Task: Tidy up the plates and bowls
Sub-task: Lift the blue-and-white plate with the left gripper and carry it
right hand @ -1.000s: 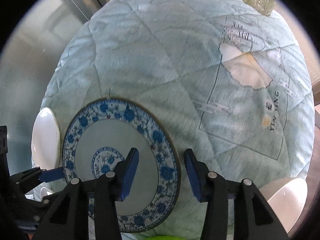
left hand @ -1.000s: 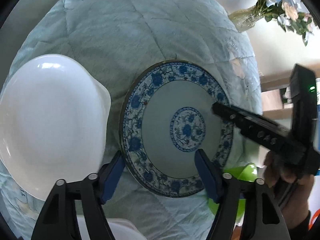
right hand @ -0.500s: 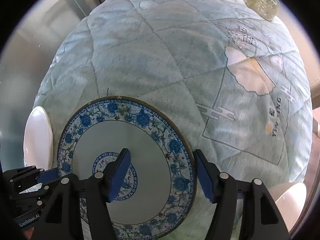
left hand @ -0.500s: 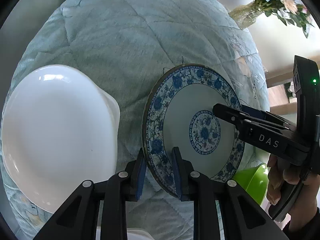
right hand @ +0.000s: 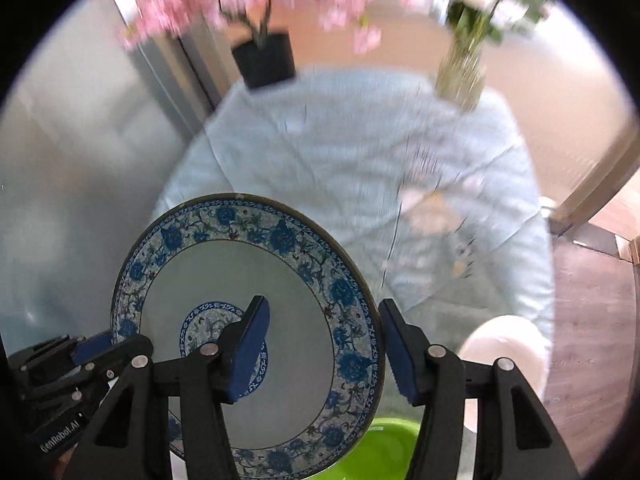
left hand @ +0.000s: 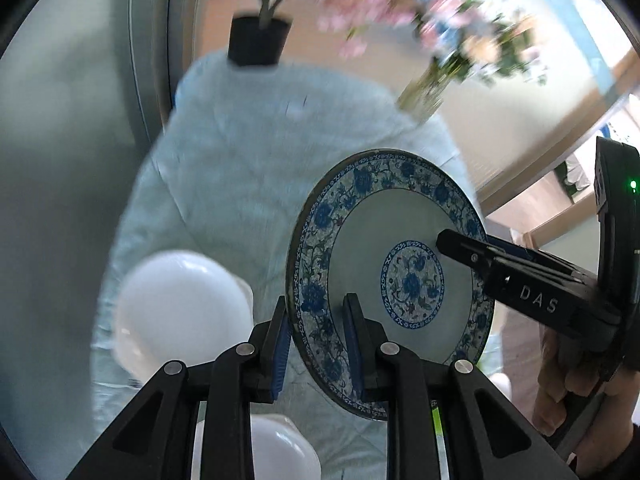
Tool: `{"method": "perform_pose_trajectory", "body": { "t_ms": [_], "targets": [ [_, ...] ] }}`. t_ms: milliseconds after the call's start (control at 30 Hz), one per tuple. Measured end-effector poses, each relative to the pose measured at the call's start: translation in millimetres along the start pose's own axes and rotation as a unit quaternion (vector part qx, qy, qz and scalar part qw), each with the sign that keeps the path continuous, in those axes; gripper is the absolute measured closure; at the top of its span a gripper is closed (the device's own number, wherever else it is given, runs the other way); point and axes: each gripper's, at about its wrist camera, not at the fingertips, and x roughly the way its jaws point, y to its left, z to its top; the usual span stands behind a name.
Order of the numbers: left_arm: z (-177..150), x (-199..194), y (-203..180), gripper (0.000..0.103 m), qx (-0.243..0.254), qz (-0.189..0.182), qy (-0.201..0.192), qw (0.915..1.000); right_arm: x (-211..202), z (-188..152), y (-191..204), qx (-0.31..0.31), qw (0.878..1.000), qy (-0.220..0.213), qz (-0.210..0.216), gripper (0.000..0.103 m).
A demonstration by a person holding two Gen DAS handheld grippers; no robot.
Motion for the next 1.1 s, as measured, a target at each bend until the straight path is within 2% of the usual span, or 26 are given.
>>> {"method": "perform_pose_trajectory", "body": {
  "t_ms": [133,267,433,567,767,900,1100],
  "targets": [
    [0.8,-74.2,-13.3,0.081,0.014,-0.005,-0.035,0.9993,-68.1,3.3,30.2,0.003,0.999,-0.046,-0.008,0.049],
    [-14.8,-144.6,-21.4,0.081,0.027,-0.015,-0.060,0.9977,-134.0,-14.5,57.8,0.004,0.996,-0.084,-0.012,0.049],
    [-62.9,-221.9,-23.9,0.081,0.044,-0.017,-0.072,0.9963,-205.5,-64.8,81.7,0.016,0.993,-0.116,-0.007,0.052],
    [-107.0,-261.1,-27.2,0.081,0.054,-0.006,-0.069,0.9961,-226.3,-105.8,88.3,0.029,0.993,-0.117,0.005,0.055],
    [-174.3,-274.8,-14.3,0.081,0.055,0.010,-0.046,0.9974,-234.3,-172.0,102.6,0.046,0.994,-0.093,0.017,0.056],
    [-212.7,-264.0,4.0,0.081,0.046,0.014,-0.021,0.9986,-222.9,-213.3,109.4,0.060,0.996,-0.068,0.025,0.056],
    [-256.5,-237.7,23.4,0.081,0.052,0.025,0.015,0.9982,-192.2,-254.6,115.9,0.075,0.997,-0.024,0.020,0.056]
  ]
}}
